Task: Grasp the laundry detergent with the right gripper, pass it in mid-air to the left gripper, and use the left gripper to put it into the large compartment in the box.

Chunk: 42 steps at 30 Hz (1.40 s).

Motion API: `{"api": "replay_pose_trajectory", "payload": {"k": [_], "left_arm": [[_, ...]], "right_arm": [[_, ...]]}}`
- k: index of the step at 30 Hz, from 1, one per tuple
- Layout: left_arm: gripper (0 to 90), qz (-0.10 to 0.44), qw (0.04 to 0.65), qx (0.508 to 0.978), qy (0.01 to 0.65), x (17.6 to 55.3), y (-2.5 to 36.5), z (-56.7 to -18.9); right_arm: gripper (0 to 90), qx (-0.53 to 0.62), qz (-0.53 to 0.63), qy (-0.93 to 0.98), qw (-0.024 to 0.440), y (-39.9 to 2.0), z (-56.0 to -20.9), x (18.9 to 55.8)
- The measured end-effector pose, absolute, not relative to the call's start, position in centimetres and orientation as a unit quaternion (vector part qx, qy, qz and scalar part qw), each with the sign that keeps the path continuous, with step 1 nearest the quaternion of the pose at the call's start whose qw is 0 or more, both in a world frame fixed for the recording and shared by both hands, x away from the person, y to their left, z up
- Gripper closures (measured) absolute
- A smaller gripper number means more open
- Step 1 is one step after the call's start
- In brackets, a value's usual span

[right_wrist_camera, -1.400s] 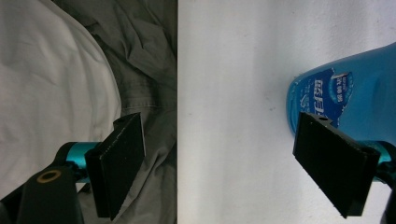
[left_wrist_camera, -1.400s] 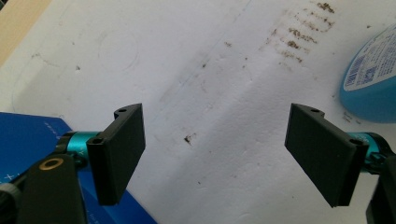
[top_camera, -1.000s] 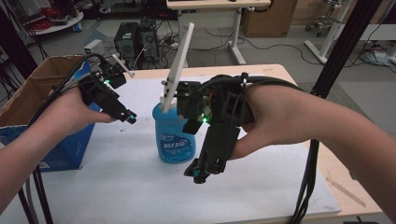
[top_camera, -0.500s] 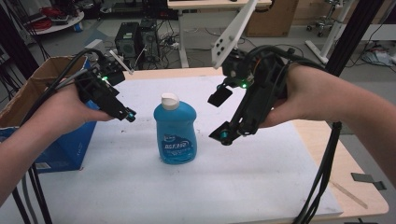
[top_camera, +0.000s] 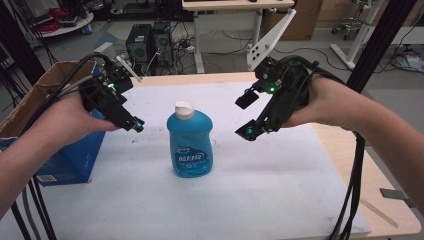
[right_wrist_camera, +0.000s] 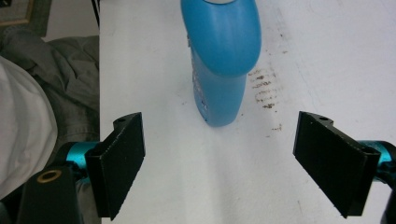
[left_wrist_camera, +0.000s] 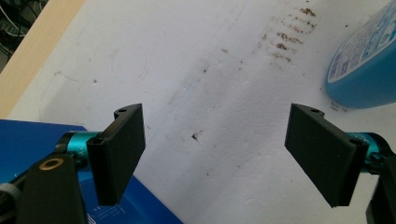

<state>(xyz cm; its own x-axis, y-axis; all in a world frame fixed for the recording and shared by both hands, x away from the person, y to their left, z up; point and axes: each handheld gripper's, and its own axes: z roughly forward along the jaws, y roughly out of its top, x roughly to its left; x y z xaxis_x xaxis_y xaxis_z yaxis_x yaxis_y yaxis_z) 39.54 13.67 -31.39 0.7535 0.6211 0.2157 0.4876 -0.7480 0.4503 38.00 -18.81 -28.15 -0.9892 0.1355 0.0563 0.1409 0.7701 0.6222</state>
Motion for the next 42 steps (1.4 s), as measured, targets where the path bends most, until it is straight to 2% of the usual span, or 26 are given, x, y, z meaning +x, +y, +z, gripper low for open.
{"api": "replay_pose_trajectory", "payload": {"k": [15,42], "left_arm": [[20.4,0.179,0.181,0.924,0.285,39.5,13.3,-31.5],[20.4,0.182,0.182,0.926,0.278,39.2,13.0,-31.4]], "right_arm": [[16.1,-0.061,-0.338,-0.939,0.030,-16.6,-31.7,40.3],[16.2,-0.034,-0.347,-0.936,0.046,-12.5,-35.8,40.9]]}}
